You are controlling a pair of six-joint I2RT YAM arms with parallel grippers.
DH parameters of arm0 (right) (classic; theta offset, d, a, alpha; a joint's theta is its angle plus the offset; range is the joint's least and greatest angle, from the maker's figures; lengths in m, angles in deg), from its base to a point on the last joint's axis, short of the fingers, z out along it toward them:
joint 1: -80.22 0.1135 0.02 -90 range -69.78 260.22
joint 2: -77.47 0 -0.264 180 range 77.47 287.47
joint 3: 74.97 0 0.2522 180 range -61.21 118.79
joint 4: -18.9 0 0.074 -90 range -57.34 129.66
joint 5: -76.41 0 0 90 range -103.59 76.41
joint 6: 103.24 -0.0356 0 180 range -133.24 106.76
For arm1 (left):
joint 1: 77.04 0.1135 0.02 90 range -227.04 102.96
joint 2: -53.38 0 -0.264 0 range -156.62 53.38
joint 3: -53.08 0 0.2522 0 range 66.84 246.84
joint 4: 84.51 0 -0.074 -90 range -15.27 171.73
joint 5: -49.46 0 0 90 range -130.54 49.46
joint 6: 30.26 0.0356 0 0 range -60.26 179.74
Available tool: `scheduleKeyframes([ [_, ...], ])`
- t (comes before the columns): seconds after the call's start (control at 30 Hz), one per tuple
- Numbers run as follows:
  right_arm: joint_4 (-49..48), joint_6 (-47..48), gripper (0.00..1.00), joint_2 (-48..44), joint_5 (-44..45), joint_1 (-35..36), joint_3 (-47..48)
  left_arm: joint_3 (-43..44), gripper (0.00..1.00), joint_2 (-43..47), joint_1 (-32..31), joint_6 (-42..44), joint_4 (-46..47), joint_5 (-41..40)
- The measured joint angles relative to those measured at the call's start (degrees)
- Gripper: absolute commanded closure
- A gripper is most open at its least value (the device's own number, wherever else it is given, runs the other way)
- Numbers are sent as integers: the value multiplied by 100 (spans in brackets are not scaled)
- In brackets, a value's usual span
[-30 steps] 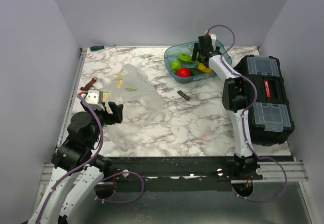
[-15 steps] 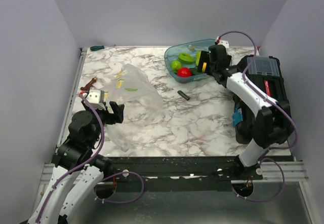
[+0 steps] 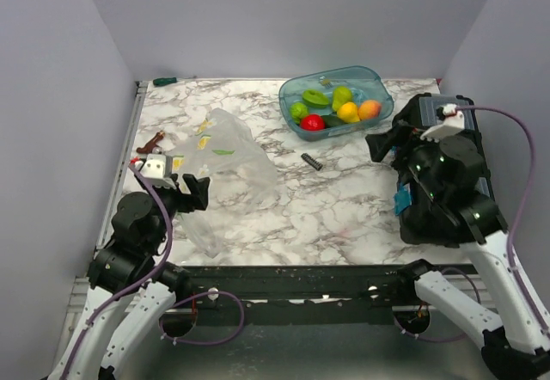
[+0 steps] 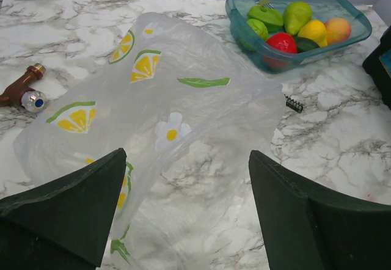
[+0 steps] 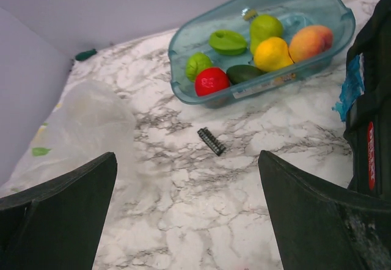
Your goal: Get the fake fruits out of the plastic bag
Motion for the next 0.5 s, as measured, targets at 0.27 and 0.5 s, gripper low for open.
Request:
scheduleKeyframes([
  [0.27, 977, 7, 0, -1333, -155, 0, 616, 728, 16, 199, 0, -479, -321, 197],
  [0.5, 1547, 9, 0, -1862, 160, 0, 1429, 1657, 10, 691, 0, -820, -529, 313],
])
